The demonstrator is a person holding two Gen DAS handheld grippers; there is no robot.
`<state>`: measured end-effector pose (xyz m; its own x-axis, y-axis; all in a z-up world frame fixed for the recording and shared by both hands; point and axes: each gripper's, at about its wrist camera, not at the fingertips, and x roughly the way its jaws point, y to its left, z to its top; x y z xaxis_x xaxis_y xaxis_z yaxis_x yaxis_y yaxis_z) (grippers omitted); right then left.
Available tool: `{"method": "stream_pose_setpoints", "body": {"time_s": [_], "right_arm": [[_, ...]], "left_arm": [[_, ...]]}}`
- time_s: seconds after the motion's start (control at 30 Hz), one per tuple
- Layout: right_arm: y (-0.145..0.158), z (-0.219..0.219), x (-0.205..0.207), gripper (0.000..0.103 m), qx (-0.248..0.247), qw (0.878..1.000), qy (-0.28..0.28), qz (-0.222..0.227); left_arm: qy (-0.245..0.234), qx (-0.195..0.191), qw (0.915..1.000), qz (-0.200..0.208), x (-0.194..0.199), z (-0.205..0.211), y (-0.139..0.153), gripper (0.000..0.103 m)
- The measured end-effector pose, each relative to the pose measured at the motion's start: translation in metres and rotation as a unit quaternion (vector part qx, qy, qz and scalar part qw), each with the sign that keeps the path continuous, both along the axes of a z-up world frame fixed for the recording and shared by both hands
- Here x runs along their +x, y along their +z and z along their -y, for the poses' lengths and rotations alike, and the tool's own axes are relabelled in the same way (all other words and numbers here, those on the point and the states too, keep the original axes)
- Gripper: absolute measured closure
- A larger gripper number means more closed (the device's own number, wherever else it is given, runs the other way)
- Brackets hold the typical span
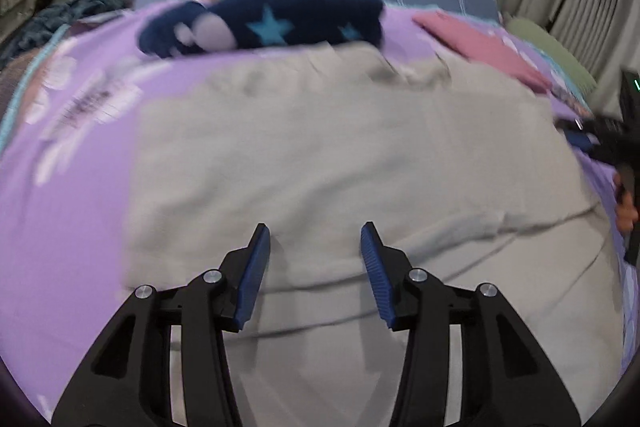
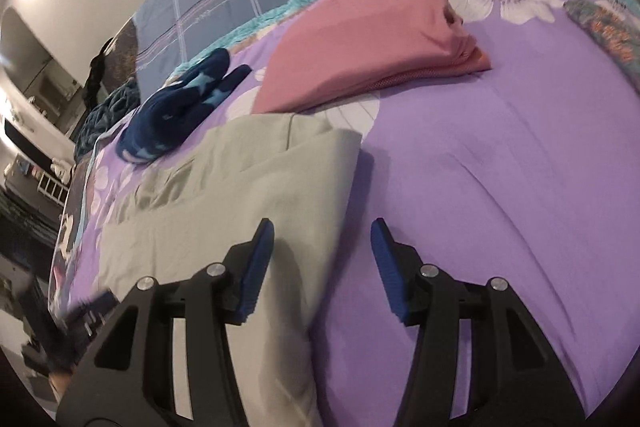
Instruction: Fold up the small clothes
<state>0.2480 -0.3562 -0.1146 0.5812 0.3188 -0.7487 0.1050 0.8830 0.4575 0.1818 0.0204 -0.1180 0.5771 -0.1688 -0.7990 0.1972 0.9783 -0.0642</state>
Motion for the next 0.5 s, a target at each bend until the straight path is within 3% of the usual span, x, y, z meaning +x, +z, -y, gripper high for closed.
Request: {"method": "stream_pose_setpoints", "body": {"time_s": [0.07, 0.17, 0.3, 0.33, 0.43, 0.5], "right_arm": [[0.0, -0.008, 0.01, 0.1, -0.008, 1.0, 0.01, 0.001], [0.013, -0.011, 0.014, 0.101, -0.058, 0.998, 0.006, 0.02], [0.001, 0.031, 0.03, 0.103, -0.103, 0.992, -0.075, -0.003], [0.0, 0.038, 0.03, 0.103, -0.095, 0.993, -0.074, -0.004], [0.012, 0.041, 0.004, 0.099, -0.027, 0.999, -0.023, 0.019], [0.024, 0.025, -0.024, 0.094, -0.038, 0.998, 0.029, 0.043]], "left_arm": [[-0.009, 0.021, 0.9996, 0.015, -0.003, 0.014, 0.0, 0.045], [-0.026, 0.021, 0.9993, 0.018, -0.002, 0.021, 0.001, 0.045], [-0.043, 0.019, 0.9985, 0.026, -0.008, 0.032, 0.004, 0.045], [-0.047, 0.02, 0.9983, 0.027, -0.008, 0.034, 0.003, 0.044], [-0.059, 0.03, 0.9973, 0.031, -0.012, 0.04, -0.001, 0.04], [-0.057, 0.034, 0.9974, 0.028, -0.011, 0.041, -0.005, 0.04]]}}
